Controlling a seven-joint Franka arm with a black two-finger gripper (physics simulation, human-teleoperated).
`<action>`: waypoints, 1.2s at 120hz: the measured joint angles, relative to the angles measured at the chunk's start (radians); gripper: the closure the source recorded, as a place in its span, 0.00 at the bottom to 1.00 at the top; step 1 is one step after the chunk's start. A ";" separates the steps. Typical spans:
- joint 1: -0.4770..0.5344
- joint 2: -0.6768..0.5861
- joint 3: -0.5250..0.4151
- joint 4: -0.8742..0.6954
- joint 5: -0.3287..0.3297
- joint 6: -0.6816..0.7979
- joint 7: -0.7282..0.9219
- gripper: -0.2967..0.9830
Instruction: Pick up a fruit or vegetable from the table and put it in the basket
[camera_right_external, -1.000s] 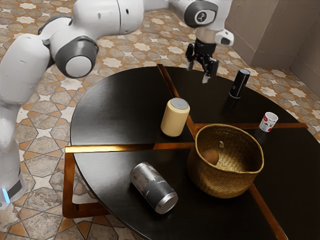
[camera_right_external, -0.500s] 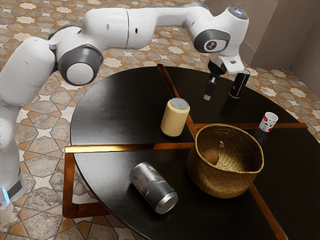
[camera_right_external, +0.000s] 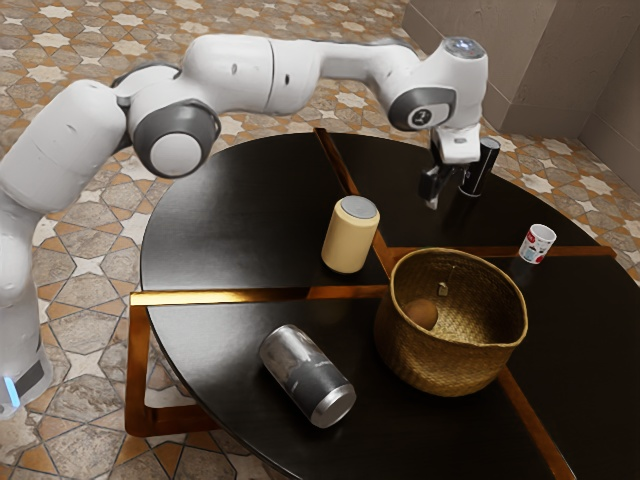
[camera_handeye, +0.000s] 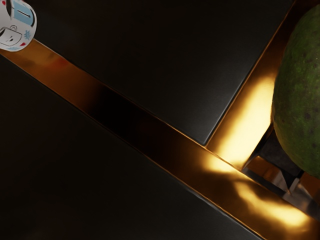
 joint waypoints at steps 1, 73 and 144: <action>-0.001 0.000 -0.001 0.000 -0.002 0.001 0.003 0.23; 0.001 0.004 -0.072 0.000 -0.091 -0.043 0.153 0.23; -0.017 0.057 -0.087 -0.008 -0.155 -0.137 0.177 0.23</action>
